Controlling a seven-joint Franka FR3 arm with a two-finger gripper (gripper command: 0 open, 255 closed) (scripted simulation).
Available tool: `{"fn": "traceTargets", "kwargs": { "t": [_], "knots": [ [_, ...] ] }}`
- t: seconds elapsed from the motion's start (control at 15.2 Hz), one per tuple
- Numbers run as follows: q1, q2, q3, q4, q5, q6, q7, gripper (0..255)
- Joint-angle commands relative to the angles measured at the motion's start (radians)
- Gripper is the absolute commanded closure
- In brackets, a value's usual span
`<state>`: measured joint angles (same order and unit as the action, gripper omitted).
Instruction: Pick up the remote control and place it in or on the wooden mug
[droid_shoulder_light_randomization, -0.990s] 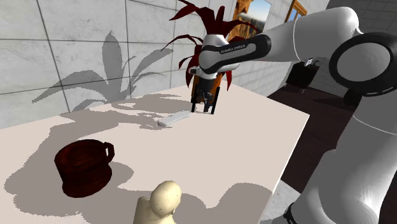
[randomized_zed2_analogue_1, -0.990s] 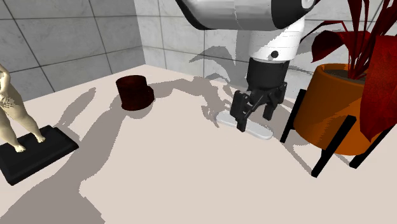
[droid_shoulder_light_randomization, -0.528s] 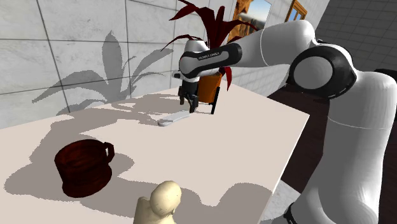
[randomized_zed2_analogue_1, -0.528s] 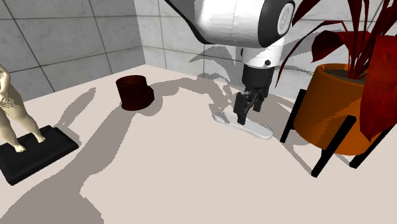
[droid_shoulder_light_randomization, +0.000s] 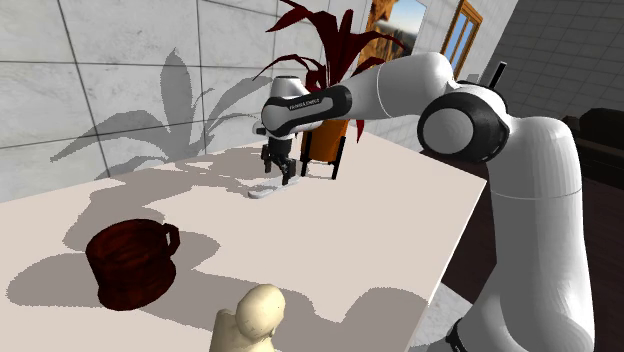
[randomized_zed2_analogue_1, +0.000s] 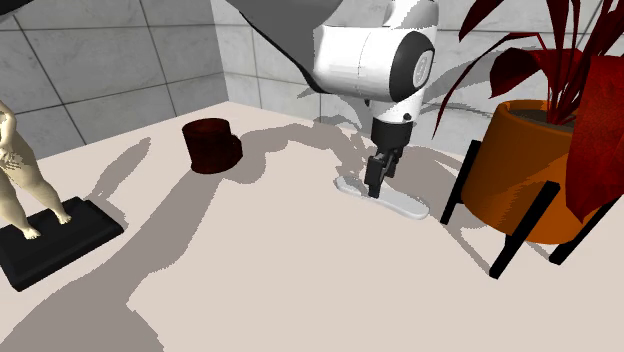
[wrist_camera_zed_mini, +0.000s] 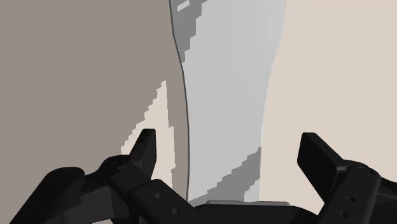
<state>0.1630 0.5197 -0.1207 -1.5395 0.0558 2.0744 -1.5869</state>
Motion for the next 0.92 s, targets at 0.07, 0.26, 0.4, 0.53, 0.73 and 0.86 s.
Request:
{"fn": "traceTargets", "kwargs": {
  "t": [0.07, 0.26, 0.4, 0.53, 0.73, 0.86],
  "knots": [
    [-0.001, 0.014, 0.002, -0.021, 0.002, 0.036, -0.003, 0],
    [-0.001, 0.024, 0.002, -0.028, 0.003, 0.053, -0.004, 0],
    [-0.001, 0.024, 0.002, -0.028, 0.003, 0.053, -0.004, 0],
    [-0.001, 0.024, 0.002, -0.028, 0.003, 0.053, -0.004, 0],
    [-0.001, 0.024, 0.002, -0.028, 0.003, 0.052, -0.004, 255],
    [-0.001, 0.024, 0.002, -0.028, 0.003, 0.052, -0.004, 255]
  ]
}}
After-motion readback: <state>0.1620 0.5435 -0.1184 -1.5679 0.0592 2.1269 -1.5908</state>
